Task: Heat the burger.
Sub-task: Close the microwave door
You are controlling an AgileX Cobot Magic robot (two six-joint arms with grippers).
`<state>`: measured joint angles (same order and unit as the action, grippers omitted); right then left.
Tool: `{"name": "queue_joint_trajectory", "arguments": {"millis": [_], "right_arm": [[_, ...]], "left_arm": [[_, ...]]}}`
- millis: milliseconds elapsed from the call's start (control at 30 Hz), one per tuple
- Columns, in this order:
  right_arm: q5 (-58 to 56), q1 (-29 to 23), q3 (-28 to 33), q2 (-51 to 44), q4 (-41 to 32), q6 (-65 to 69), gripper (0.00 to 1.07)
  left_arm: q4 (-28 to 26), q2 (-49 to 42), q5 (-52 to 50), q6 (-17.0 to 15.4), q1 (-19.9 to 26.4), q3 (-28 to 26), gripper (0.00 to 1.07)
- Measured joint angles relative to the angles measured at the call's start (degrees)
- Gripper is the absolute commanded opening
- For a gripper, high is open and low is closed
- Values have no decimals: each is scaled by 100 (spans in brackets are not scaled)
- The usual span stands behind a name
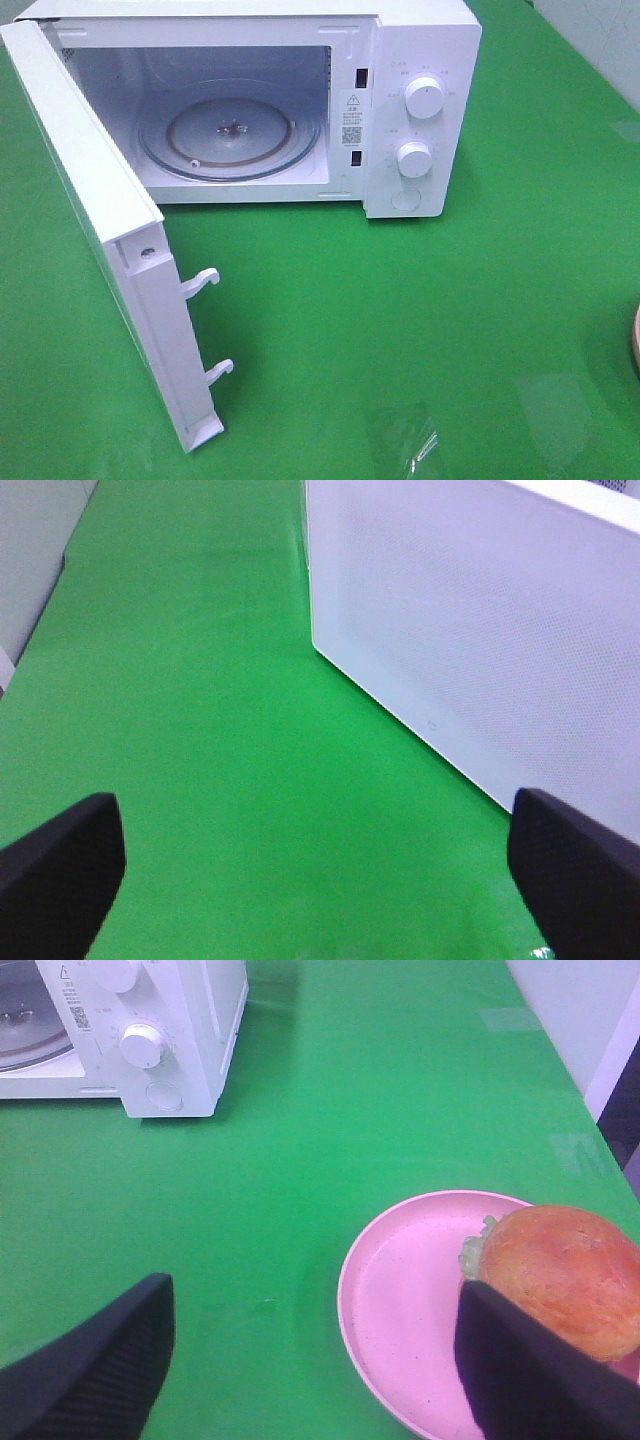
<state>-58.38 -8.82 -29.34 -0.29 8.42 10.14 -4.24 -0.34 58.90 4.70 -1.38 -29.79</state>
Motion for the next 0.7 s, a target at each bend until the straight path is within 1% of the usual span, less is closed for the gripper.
{"name": "queue_joint_trajectory", "arguments": {"millis": [67, 100, 133, 200, 233, 267, 300, 333, 367, 400, 433, 467, 500, 533, 567, 600, 633, 667, 700], "right_arm": [[0, 0, 0, 0, 0, 0, 76], [0, 0, 0, 0, 0, 0, 76], [0, 0, 0, 0, 0, 0, 76], [0, 0, 0, 0, 0, 0, 76], [0, 0, 0, 0, 0, 0, 76], [0, 0, 0, 0, 0, 0, 76], [0, 0, 0, 0, 0, 0, 76], [0, 0, 0, 0, 0, 0, 76], [0, 0, 0, 0, 0, 0, 76], [0, 0, 0, 0, 0, 0, 76], [0, 0, 0, 0, 0, 0, 76], [0, 0, 0, 0, 0, 0, 76], [0, 0, 0, 0, 0, 0, 76], [0, 0, 0, 0, 0, 0, 76], [0, 0, 0, 0, 0, 0, 76], [0, 0, 0, 0, 0, 0, 76], [0, 0, 0, 0, 0, 0, 76], [0, 0, 0, 0, 0, 0, 76], [0, 0, 0, 0, 0, 0, 76]], "left_arm": [[0, 0, -69, 0, 0, -29, 93], [17, 29, -195, 0, 0, -52, 90], [17, 29, -195, 0, 0, -52, 90], [34, 281, -413, 0, 0, -74, 77], [34, 281, -413, 0, 0, -74, 77], [34, 470, -510, 0, 0, -74, 69], [34, 470, -510, 0, 0, -74, 69], [34, 567, -579, 0, 0, -74, 65], [34, 567, -579, 0, 0, -74, 65], [34, 751, -705, 0, 0, -74, 57], [34, 751, -705, 0, 0, -74, 57], [34, 940, -900, 0, 0, -74, 51], [34, 940, -900, 0, 0, -74, 51], [34, 1163, -1089, 0, 0, -74, 45], [34, 1163, -1089, 0, 0, -74, 45], [34, 1346, -1306, 0, 0, -74, 38], [34, 1346, -1306, 0, 0, -74, 38], [34, 1604, -1564, 0, 0, -74, 25], [34, 1604, -1564, 0, 0, -74, 25]]}}
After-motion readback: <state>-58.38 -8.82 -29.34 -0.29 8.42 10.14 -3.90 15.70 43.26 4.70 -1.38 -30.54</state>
